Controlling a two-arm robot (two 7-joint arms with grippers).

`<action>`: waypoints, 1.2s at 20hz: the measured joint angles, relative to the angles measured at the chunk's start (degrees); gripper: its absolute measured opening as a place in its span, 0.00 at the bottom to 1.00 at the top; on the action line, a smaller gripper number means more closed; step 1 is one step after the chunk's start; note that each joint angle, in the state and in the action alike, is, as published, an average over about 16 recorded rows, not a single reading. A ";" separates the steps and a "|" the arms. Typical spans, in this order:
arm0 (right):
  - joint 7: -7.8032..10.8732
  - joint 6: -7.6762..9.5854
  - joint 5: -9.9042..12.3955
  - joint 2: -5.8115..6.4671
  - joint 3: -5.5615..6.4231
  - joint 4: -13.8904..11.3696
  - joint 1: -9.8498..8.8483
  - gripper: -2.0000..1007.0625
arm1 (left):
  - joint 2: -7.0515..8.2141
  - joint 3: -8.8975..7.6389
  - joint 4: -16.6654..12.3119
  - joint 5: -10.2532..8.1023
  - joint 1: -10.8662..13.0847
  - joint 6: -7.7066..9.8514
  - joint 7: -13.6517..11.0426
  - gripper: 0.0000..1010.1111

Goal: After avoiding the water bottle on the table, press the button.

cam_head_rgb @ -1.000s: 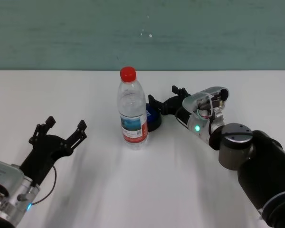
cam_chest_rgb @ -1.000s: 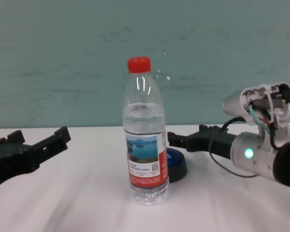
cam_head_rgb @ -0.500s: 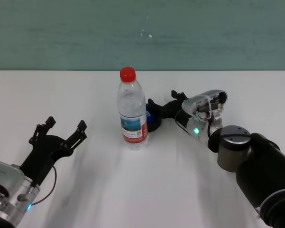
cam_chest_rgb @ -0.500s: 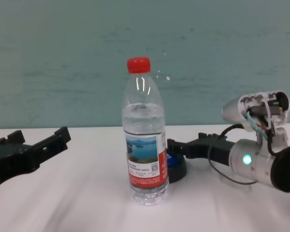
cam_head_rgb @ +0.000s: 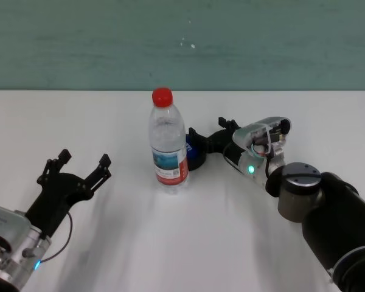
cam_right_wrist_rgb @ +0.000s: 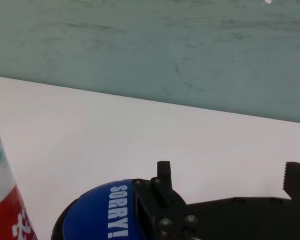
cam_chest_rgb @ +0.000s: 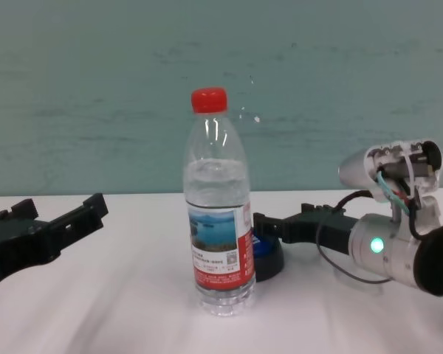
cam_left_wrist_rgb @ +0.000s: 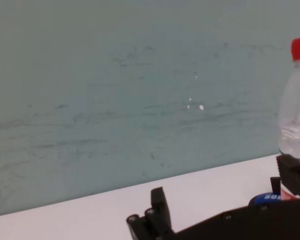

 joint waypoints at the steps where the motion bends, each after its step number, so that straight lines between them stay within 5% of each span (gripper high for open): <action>1: -0.13 0.11 -0.02 0.14 0.02 -0.75 -0.34 1.00 | 0.00 0.00 0.00 0.00 0.00 0.00 0.00 1.00; 24: -5.65 3.99 -1.04 4.58 1.90 -23.68 -12.88 1.00 | 0.00 0.00 0.00 0.01 0.00 0.00 0.00 1.00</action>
